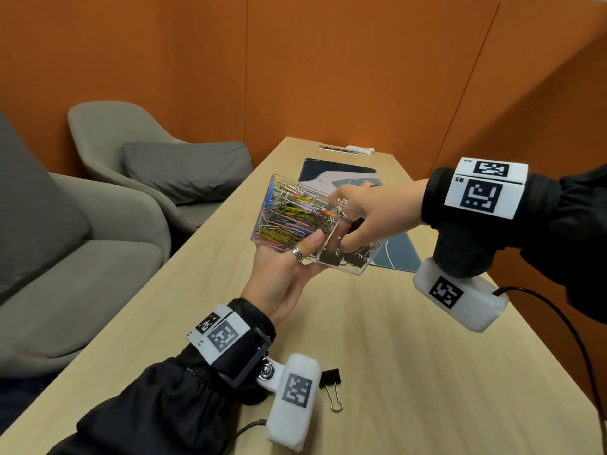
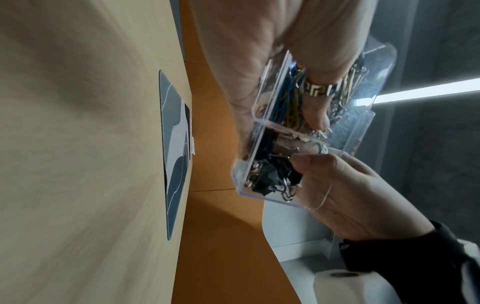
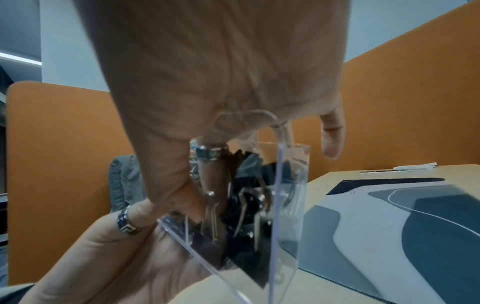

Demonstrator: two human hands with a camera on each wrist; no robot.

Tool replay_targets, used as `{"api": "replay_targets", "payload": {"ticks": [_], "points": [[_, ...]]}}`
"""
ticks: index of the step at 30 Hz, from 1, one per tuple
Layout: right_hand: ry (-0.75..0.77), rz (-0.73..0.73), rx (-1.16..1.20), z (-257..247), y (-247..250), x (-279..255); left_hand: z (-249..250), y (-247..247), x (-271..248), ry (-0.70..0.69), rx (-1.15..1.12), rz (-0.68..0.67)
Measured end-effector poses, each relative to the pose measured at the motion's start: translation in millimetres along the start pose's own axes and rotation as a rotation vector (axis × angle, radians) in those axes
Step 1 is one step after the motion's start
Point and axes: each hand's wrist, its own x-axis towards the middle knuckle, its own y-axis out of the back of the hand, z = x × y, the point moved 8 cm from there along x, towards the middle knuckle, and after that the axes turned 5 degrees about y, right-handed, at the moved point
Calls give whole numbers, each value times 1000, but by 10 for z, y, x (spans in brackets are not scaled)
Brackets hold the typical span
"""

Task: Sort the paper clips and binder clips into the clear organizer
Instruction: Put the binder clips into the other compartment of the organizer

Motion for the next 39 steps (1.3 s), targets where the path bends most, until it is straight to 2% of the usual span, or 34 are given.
{"api": "replay_targets", "payload": {"ticks": [5, 11, 20, 34, 39], "points": [[1, -46, -53, 9, -20, 36, -32, 4, 3, 12, -16, -1], [29, -54, 14, -3, -25, 57, -34, 14, 3, 21, -23, 17], [150, 1, 164, -84, -9, 6, -34, 4, 14, 19, -25, -10], [144, 139, 317, 110, -23, 87, -54, 40, 18, 29, -16, 25], [188, 136, 361, 116, -7, 58, -61, 46, 20, 35, -16, 29]]}}
